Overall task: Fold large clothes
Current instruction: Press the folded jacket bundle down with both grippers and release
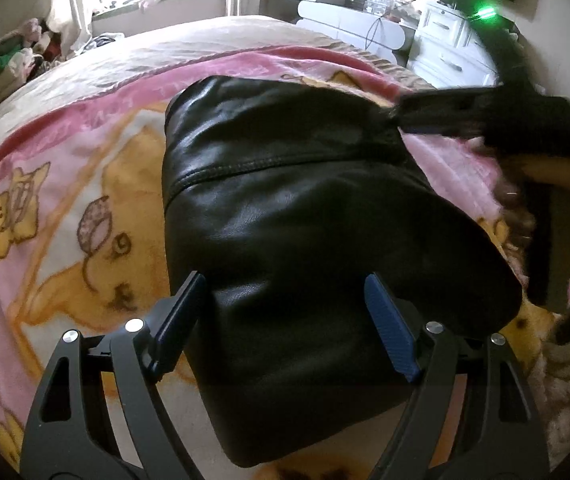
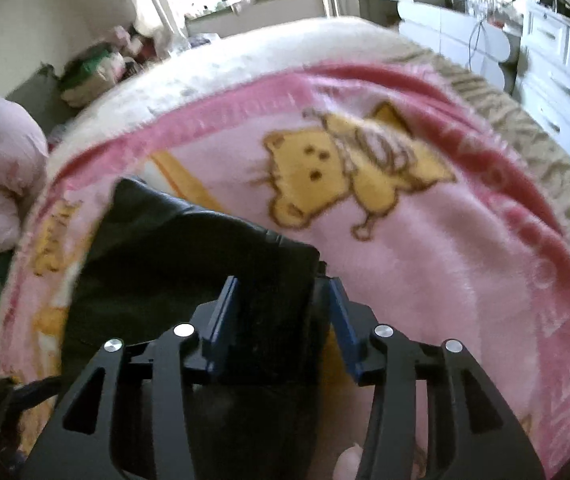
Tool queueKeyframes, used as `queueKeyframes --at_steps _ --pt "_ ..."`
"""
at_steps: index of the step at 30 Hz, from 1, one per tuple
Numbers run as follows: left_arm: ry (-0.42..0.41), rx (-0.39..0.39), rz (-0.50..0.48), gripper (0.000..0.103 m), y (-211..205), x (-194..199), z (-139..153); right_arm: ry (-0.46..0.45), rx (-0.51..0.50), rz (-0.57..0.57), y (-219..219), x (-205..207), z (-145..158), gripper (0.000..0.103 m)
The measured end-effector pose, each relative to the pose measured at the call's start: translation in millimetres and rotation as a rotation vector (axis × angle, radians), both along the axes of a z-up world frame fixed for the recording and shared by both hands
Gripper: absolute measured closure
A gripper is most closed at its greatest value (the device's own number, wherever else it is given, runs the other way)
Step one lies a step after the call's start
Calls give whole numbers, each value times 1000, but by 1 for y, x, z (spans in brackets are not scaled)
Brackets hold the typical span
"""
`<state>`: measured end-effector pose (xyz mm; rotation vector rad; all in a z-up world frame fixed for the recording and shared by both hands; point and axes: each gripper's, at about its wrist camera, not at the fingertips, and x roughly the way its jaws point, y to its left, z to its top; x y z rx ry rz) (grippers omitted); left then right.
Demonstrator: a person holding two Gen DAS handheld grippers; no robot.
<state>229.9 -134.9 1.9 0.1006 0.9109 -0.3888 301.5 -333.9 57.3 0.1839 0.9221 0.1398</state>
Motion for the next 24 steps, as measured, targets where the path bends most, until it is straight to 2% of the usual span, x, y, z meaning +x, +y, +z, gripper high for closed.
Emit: queueKeyframes --at_steps 5,12,16,19,24 --pt "-3 -11 2 30 1 -2 1 -112 43 64 8 -43 36 58" --pt "12 -67 -3 30 11 -3 2 -135 115 133 21 -93 44 58" --pt "30 -108 -1 30 20 -3 4 -128 122 157 26 -110 37 58" --pt "37 -114 0 30 22 -5 4 -83 98 180 33 -116 22 58" --pt "37 -119 -5 30 22 -10 4 -24 -18 165 42 -118 -4 59"
